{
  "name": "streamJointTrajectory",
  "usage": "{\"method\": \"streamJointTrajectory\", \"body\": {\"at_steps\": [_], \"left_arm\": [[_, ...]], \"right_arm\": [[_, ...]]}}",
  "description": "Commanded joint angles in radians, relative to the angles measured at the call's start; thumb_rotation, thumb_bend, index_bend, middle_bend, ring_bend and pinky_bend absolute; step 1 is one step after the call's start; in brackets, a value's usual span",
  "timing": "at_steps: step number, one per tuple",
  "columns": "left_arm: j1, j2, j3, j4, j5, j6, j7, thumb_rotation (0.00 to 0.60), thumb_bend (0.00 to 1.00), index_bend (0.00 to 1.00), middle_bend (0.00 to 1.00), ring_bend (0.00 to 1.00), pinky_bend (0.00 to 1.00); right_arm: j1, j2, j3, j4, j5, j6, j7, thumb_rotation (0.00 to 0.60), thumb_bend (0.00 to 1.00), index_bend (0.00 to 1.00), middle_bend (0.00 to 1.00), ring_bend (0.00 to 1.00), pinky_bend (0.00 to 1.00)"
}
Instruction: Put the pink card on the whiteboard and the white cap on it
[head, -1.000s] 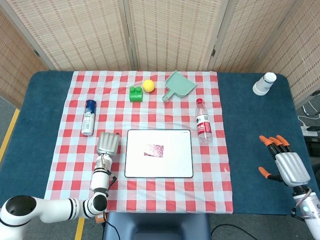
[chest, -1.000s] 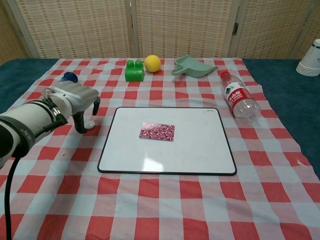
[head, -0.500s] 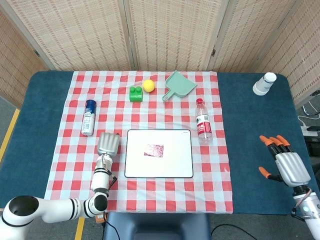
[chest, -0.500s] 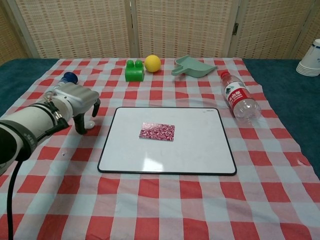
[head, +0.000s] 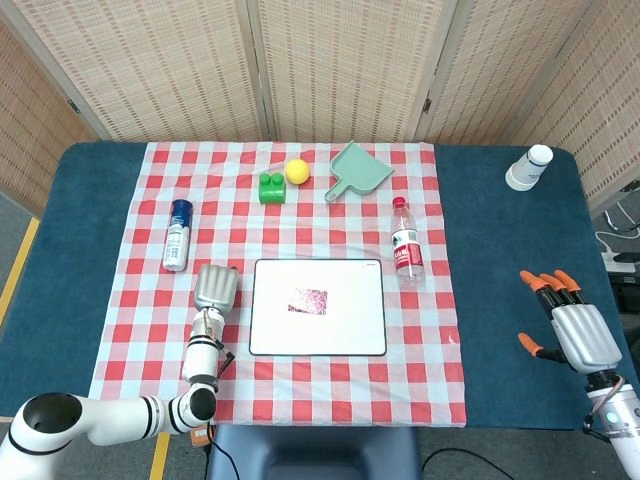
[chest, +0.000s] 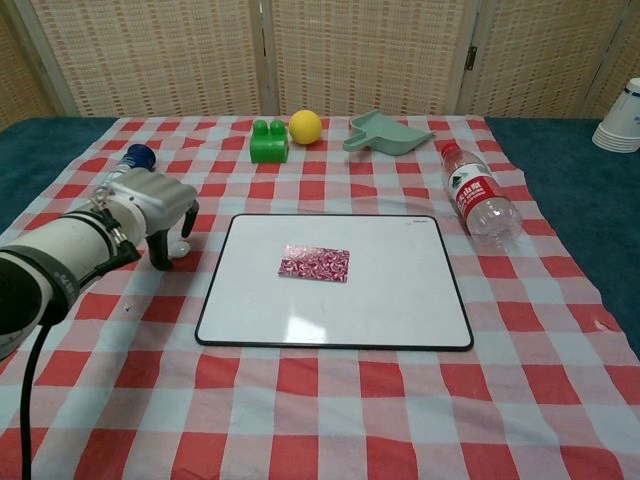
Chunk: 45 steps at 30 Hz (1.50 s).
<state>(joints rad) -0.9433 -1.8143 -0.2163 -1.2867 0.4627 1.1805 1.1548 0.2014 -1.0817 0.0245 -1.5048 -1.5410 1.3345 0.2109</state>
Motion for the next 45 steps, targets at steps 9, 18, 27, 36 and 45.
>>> {"method": "streamJointTrajectory", "body": {"at_steps": [9,18,27,36,45], "left_arm": [[-0.003,-0.009,-0.007,0.025,-0.007,-0.017,0.002,0.600,0.27,0.43,1.00,1.00,1.00],[-0.008,-0.016,-0.012,0.046,-0.012,-0.032,0.006,0.600,0.29,0.46,1.00,1.00,1.00],[-0.012,-0.003,-0.024,0.021,-0.017,-0.020,0.014,0.600,0.32,0.51,1.00,1.00,1.00],[-0.035,0.009,-0.043,-0.049,-0.013,0.013,0.040,0.600,0.32,0.52,1.00,1.00,1.00],[-0.109,-0.076,-0.071,-0.110,0.006,0.054,0.082,0.600,0.32,0.52,1.00,1.00,1.00]], "right_arm": [[0.000,0.000,0.002,0.001,0.002,0.000,0.000,0.600,0.21,0.02,0.14,0.01,0.07],[0.004,-0.003,0.004,0.006,0.011,-0.011,0.001,0.600,0.21,0.02,0.14,0.01,0.07],[0.006,-0.004,0.005,0.007,0.014,-0.016,0.001,0.600,0.21,0.02,0.14,0.01,0.07],[0.007,-0.004,0.004,0.006,0.012,-0.018,0.001,0.600,0.21,0.02,0.14,0.01,0.07],[0.000,0.002,0.002,0.003,0.002,-0.001,0.009,0.600,0.21,0.02,0.14,0.01,0.07]]}}
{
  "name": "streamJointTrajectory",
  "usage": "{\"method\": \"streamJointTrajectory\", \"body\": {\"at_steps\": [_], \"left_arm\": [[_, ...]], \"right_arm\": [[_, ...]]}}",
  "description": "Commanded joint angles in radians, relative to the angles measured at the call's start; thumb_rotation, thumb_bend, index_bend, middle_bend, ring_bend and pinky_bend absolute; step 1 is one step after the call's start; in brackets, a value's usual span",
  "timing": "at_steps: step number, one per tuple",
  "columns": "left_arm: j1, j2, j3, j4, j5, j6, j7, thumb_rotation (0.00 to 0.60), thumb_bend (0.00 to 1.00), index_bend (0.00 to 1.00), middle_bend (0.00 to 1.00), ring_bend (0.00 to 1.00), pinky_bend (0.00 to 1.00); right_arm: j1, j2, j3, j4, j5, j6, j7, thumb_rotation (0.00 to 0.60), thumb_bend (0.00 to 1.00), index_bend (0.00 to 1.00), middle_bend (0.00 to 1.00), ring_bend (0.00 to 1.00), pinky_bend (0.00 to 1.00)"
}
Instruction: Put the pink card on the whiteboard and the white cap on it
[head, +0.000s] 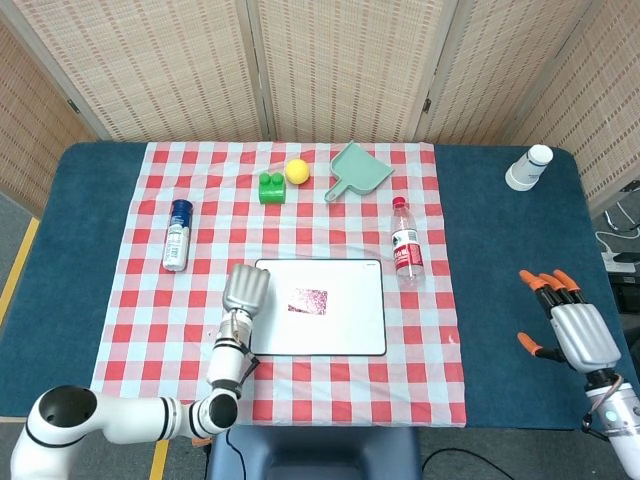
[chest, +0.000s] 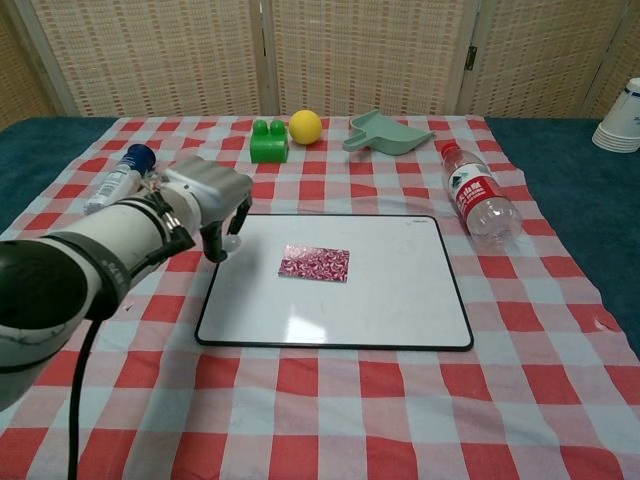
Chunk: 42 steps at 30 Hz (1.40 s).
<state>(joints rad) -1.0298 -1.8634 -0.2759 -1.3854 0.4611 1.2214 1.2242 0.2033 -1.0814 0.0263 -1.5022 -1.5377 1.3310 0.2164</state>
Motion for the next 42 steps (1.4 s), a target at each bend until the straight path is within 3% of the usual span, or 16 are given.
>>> {"method": "streamJointTrajectory", "body": {"at_steps": [1,24,42], "left_arm": [[-0.031,-0.037,-0.015,-0.013,0.011,0.017,0.016,0.600,0.32,0.52,1.00,1.00,1.00],[-0.132,-0.207,-0.067,0.138,0.043,0.003,0.018,0.600,0.32,0.52,1.00,1.00,1.00],[-0.158,-0.260,-0.091,0.272,0.038,-0.066,0.019,0.600,0.32,0.52,1.00,1.00,1.00]], "right_arm": [[-0.002,0.002,0.000,0.000,-0.001,0.003,0.006,0.600,0.21,0.02,0.14,0.01,0.07],[-0.008,0.019,0.000,0.007,-0.011,0.020,0.058,0.600,0.21,0.02,0.14,0.01,0.07],[-0.007,0.026,0.003,0.022,-0.007,0.017,0.095,0.600,0.21,0.02,0.14,0.01,0.07]]}}
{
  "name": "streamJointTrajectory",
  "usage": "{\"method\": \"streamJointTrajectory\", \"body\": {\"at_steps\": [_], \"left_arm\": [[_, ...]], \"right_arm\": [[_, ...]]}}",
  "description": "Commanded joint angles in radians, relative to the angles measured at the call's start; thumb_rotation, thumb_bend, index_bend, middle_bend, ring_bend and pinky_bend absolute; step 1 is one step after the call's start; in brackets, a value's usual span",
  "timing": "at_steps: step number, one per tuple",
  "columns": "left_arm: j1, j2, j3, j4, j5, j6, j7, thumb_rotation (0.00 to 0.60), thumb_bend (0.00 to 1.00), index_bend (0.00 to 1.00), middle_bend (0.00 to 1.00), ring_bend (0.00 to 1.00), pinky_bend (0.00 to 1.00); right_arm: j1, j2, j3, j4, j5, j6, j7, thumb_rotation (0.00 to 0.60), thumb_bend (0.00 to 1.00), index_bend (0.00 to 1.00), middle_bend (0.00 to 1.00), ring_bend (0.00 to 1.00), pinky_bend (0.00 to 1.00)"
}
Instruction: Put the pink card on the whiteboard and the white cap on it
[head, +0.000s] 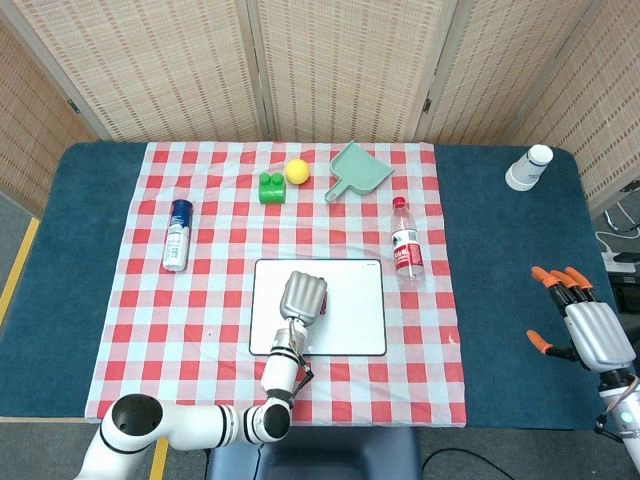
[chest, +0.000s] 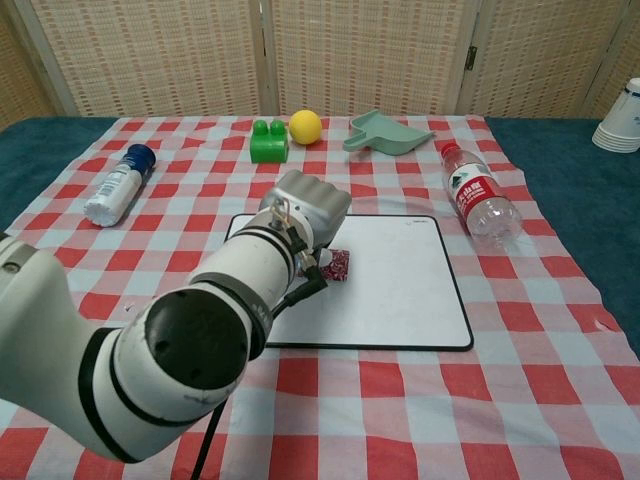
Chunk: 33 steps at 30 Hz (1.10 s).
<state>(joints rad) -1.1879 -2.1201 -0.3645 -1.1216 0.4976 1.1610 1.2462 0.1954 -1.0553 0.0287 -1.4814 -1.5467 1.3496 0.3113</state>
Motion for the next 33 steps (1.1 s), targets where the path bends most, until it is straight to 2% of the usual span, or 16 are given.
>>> {"method": "streamJointTrajectory", "body": {"at_steps": [1,5,11,22,26,29,32,33], "left_arm": [[0.001,-0.003,-0.004,0.011,0.002,-0.008,-0.004,0.600,0.32,0.52,1.00,1.00,1.00],[0.006,0.004,-0.007,0.010,0.002,-0.015,-0.004,0.600,0.31,0.51,1.00,1.00,1.00],[0.016,0.021,-0.009,-0.007,-0.004,-0.022,-0.005,0.600,0.27,0.44,1.00,1.00,1.00],[0.034,0.064,-0.003,-0.072,0.000,0.014,0.009,0.600,0.26,0.42,1.00,1.00,1.00],[0.072,0.140,0.007,-0.188,0.013,0.087,0.024,0.600,0.25,0.43,1.00,1.00,1.00],[0.135,0.229,0.024,-0.322,0.040,0.163,-0.006,0.600,0.26,0.45,1.00,1.00,1.00],[0.230,0.333,0.071,-0.463,0.109,0.219,-0.105,0.600,0.26,0.46,0.99,1.00,1.00],[0.278,0.380,0.101,-0.522,0.169,0.216,-0.196,0.600,0.26,0.44,0.96,0.99,0.99]], "right_arm": [[0.001,-0.001,0.001,0.001,0.003,-0.003,0.000,0.600,0.21,0.02,0.14,0.01,0.07],[0.003,-0.003,0.003,0.004,0.009,-0.009,-0.001,0.600,0.21,0.02,0.14,0.01,0.07],[0.005,-0.005,0.004,0.003,0.013,-0.016,-0.007,0.600,0.21,0.02,0.14,0.01,0.07],[0.004,-0.005,0.004,0.003,0.012,-0.014,-0.009,0.600,0.21,0.02,0.14,0.01,0.07],[0.005,-0.005,0.003,0.001,0.009,-0.015,-0.008,0.600,0.21,0.02,0.14,0.01,0.07],[0.003,-0.003,-0.001,-0.005,-0.001,-0.008,-0.011,0.600,0.21,0.02,0.14,0.01,0.07],[0.000,-0.002,-0.005,-0.013,-0.013,0.003,-0.016,0.600,0.21,0.02,0.14,0.01,0.07],[-0.001,-0.002,-0.007,-0.015,-0.018,0.007,-0.017,0.600,0.21,0.02,0.14,0.01,0.07]]}}
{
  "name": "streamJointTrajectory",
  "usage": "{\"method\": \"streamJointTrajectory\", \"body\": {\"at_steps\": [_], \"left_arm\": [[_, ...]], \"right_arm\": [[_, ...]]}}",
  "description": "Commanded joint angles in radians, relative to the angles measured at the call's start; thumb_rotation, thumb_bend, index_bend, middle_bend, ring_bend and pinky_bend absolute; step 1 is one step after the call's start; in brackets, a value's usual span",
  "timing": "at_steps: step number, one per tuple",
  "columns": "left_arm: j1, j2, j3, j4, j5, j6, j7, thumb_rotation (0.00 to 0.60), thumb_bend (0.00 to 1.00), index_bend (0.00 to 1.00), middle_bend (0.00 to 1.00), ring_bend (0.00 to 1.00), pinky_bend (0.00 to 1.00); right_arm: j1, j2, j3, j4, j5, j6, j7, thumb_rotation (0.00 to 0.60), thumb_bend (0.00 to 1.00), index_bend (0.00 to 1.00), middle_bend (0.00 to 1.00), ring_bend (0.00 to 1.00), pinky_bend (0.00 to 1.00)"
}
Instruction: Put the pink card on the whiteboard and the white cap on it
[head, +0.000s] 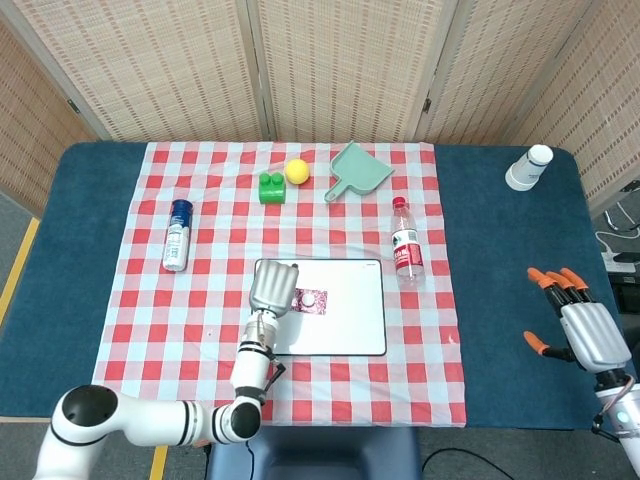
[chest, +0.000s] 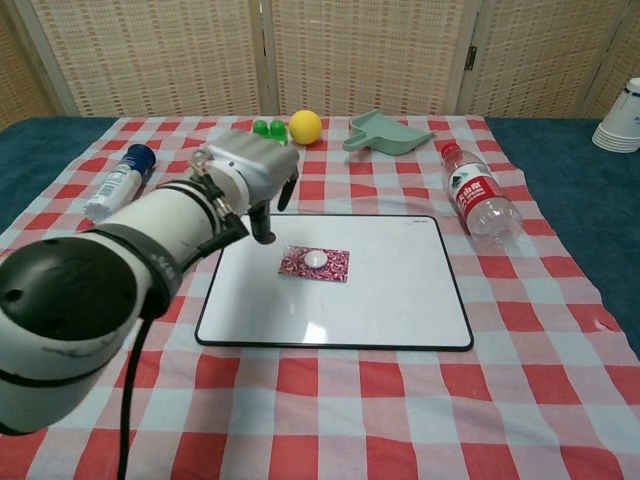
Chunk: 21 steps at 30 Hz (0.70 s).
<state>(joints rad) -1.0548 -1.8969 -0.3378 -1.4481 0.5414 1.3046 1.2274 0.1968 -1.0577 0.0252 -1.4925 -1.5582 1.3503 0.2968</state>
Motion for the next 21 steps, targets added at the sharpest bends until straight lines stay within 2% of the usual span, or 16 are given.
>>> {"method": "streamJointTrajectory", "body": {"at_steps": [1,2,3,4,6,9,12,14,17,21], "left_arm": [[0.185,0.201,0.106,-0.240,0.192,0.045,-0.275,0.600,0.26,0.40,0.91,0.96,0.97],[0.227,0.243,0.137,-0.272,0.274,0.027,-0.390,0.600,0.26,0.33,0.82,0.89,0.93],[0.284,0.286,0.179,-0.289,0.394,0.034,-0.539,0.600,0.26,0.25,0.69,0.77,0.86],[0.324,0.310,0.212,-0.291,0.481,0.055,-0.639,0.600,0.25,0.20,0.60,0.68,0.80],[0.410,0.343,0.274,-0.277,0.636,0.138,-0.816,0.600,0.25,0.13,0.38,0.44,0.61],[0.509,0.380,0.350,-0.234,0.770,0.255,-0.914,0.600,0.24,0.10,0.20,0.21,0.38],[0.598,0.405,0.424,-0.157,0.810,0.310,-0.941,0.586,0.20,0.05,0.06,0.03,0.15],[0.634,0.432,0.469,-0.120,0.794,0.275,-0.963,0.557,0.19,0.01,0.01,0.00,0.08],[0.669,0.465,0.524,-0.017,0.789,0.214,-0.955,0.522,0.16,0.00,0.00,0.00,0.00],[0.724,0.465,0.541,0.075,0.834,0.221,-1.057,0.515,0.16,0.00,0.00,0.00,0.00]], "right_arm": [[-0.002,0.001,-0.005,-0.006,-0.010,0.006,-0.003,0.600,0.21,0.02,0.14,0.01,0.07],[-0.002,0.001,-0.007,-0.007,-0.011,0.004,-0.003,0.600,0.21,0.02,0.14,0.01,0.07],[0.000,0.001,-0.008,-0.008,-0.013,0.000,-0.002,0.600,0.21,0.02,0.14,0.01,0.07],[0.001,0.000,-0.010,-0.009,-0.014,-0.003,-0.004,0.600,0.21,0.02,0.14,0.01,0.07],[0.003,-0.001,-0.013,-0.009,-0.018,-0.007,-0.007,0.600,0.21,0.02,0.14,0.01,0.07],[0.004,-0.003,-0.018,-0.011,-0.028,-0.006,-0.014,0.600,0.21,0.02,0.14,0.01,0.07],[0.002,-0.004,-0.022,-0.012,-0.032,-0.005,-0.017,0.600,0.21,0.02,0.14,0.01,0.07],[0.002,-0.005,-0.024,-0.011,-0.032,-0.006,-0.020,0.600,0.21,0.02,0.14,0.01,0.07],[0.002,-0.009,-0.026,-0.012,-0.033,-0.006,-0.028,0.600,0.21,0.02,0.14,0.01,0.07],[0.003,-0.015,-0.027,-0.015,-0.032,-0.009,-0.048,0.600,0.21,0.02,0.14,0.01,0.07]]}}
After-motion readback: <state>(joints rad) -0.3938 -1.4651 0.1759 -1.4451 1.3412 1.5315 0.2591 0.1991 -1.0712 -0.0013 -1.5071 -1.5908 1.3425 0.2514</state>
